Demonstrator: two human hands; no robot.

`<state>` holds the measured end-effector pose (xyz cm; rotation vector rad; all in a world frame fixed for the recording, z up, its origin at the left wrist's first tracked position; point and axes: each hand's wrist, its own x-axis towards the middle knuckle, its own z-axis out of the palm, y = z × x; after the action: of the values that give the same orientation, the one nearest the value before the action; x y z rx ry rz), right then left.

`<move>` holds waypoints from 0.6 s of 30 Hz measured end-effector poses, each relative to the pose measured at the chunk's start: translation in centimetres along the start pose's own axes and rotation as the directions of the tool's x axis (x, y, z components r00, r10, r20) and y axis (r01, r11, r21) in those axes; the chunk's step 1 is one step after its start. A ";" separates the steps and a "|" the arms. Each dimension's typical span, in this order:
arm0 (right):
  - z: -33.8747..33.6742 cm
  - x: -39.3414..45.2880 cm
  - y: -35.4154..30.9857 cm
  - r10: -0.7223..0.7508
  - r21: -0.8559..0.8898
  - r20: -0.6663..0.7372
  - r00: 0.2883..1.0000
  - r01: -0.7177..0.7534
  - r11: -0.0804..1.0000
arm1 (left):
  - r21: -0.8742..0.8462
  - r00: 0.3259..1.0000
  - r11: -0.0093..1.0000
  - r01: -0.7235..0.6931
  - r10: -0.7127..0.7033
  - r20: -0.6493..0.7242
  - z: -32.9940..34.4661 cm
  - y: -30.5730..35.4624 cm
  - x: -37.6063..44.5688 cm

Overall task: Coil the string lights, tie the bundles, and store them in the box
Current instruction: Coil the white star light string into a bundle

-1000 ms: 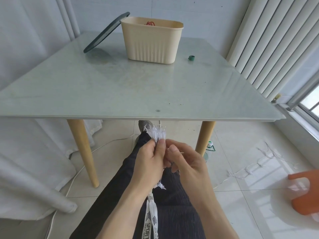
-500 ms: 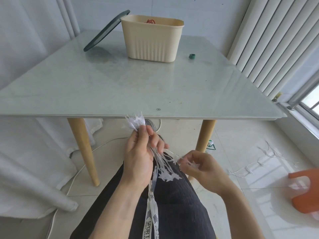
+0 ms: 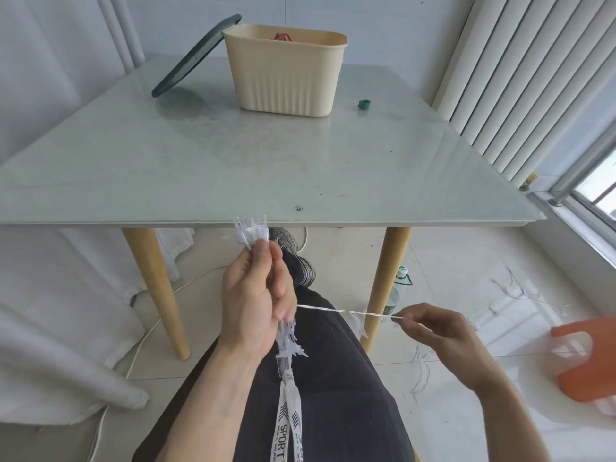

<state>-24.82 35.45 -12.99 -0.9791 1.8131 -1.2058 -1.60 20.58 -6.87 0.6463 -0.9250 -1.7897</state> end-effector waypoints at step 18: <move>-0.8 0.8 1.5 0.215 -0.150 -0.181 0.960 -0.242 0.959 | 0.030 0.999 0.999 -0.031 0.032 -0.035 -0.6 0.2 0.7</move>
<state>-26.13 35.46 -14.33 -0.7526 2.1231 -1.0246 -1.33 19.70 -7.04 0.6764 -0.9339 -1.7339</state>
